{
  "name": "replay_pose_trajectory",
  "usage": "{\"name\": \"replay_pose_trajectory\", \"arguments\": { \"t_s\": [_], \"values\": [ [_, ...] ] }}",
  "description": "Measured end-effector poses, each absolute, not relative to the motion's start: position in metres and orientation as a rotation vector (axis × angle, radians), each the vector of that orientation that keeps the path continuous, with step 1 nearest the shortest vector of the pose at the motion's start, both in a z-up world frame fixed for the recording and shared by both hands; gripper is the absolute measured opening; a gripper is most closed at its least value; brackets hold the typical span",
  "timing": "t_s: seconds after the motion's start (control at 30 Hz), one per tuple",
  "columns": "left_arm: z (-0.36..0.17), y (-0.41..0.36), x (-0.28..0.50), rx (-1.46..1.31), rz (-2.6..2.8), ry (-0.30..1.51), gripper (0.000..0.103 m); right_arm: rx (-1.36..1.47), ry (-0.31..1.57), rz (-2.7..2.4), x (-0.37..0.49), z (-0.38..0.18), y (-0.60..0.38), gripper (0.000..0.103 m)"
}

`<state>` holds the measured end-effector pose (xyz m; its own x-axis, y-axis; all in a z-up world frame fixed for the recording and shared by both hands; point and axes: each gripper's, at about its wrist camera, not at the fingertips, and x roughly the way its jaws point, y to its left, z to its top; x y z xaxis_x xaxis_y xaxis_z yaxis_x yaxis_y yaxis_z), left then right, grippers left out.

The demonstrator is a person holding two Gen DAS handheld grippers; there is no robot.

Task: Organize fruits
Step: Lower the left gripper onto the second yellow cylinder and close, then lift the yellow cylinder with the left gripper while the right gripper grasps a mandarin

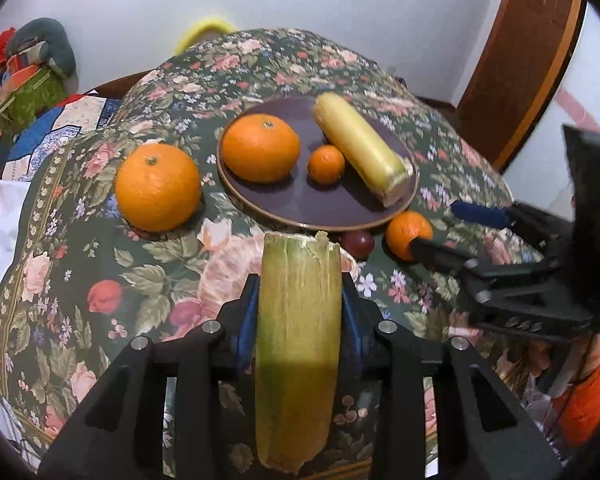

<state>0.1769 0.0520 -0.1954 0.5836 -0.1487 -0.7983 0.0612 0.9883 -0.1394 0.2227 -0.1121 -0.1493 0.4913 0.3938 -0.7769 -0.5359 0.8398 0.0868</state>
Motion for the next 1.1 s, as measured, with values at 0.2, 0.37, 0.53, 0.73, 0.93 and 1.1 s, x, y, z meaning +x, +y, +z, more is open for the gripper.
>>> {"name": "replay_pose_trajectory", "arguments": {
  "t_s": [0.2,0.37,0.53,0.73,0.93,1.1],
  "values": [
    [-0.184,0.054,0.177,-0.143,-0.130,0.897,0.037,-0.139,0.941,0.620,0.230,-0.158,-0.104,0.055],
    [-0.175,0.051,0.178,-0.150,-0.138,0.874,0.037,-0.133,0.939,0.655,0.225,-0.154,-0.101,0.034],
    [-0.166,0.047,0.176,-0.150,-0.141,0.854,0.036,-0.117,0.912,0.624,0.222,-0.146,-0.109,0.034],
    [-0.156,0.041,0.174,-0.156,-0.156,0.829,0.036,-0.097,0.870,0.588,0.222,-0.131,-0.124,0.034],
    [-0.143,0.037,0.180,-0.154,-0.158,0.794,0.036,-0.082,0.824,0.555,0.227,-0.116,-0.135,0.034],
    [-0.138,0.035,0.190,-0.152,-0.157,0.775,0.036,-0.045,0.799,0.540,0.237,-0.108,-0.141,0.034]
  ]
}}
